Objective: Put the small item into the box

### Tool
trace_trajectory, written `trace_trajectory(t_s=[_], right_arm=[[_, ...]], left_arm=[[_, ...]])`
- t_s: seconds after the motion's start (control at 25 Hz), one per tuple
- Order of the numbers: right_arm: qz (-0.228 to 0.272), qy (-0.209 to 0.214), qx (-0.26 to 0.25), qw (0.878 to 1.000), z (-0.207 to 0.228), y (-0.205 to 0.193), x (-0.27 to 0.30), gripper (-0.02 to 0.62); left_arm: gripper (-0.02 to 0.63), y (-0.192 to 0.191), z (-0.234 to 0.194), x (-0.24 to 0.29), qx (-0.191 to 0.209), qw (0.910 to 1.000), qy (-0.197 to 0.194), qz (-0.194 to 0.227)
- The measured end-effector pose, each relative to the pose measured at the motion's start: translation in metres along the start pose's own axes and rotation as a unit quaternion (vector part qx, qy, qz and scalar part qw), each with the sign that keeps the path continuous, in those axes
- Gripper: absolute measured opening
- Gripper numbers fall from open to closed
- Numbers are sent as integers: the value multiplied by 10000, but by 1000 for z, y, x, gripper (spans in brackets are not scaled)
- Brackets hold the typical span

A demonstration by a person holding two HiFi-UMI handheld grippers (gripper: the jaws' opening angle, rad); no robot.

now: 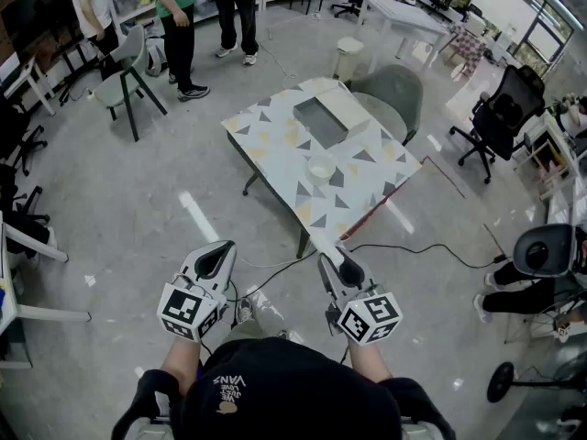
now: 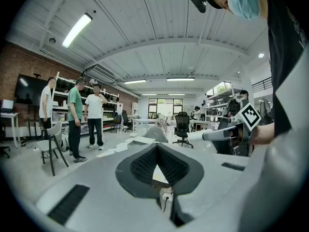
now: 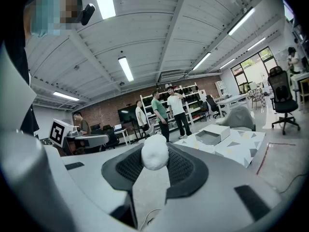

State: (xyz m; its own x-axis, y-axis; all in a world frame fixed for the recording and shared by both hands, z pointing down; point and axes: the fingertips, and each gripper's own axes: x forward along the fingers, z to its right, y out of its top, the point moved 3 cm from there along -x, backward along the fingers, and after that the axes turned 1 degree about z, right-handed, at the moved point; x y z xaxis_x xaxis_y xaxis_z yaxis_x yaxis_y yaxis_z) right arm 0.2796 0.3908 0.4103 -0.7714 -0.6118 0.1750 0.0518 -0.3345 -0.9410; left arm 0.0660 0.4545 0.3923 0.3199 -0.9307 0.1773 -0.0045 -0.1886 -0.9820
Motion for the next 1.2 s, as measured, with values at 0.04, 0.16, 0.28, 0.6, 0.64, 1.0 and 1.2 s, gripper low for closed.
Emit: trace_trajectory(t_s=[0.04,0.16,0.28,0.6,0.64,1.0,1.2], right_arm=[[21,7,6,10000,1,1,4,124],[117,47,90,9999,1,4,16,124],[127,47,119,9998,0,5,31,124],[182,-260,231,9992,-4,6,69,126],[197,-316,239,9990,-5,7,75,126],[261,-715,268,9967,-12,9,117,126],[185,-802,253,9963,-10,12,140,126]], left_arm=[[6,0,-3,3,16,10000,-12,9],[6,0,-12,10,44,10000,-46,20],[6,-1,-26,16,32,9999,-101,14],[6,-1,-69,35,84,9991,-415,-23],[6,-1,-75,38,100,9988,-472,-34],[6,-2,-125,56,205,9959,-879,-96],[6,-7,-143,68,78,9949,-998,-147]])
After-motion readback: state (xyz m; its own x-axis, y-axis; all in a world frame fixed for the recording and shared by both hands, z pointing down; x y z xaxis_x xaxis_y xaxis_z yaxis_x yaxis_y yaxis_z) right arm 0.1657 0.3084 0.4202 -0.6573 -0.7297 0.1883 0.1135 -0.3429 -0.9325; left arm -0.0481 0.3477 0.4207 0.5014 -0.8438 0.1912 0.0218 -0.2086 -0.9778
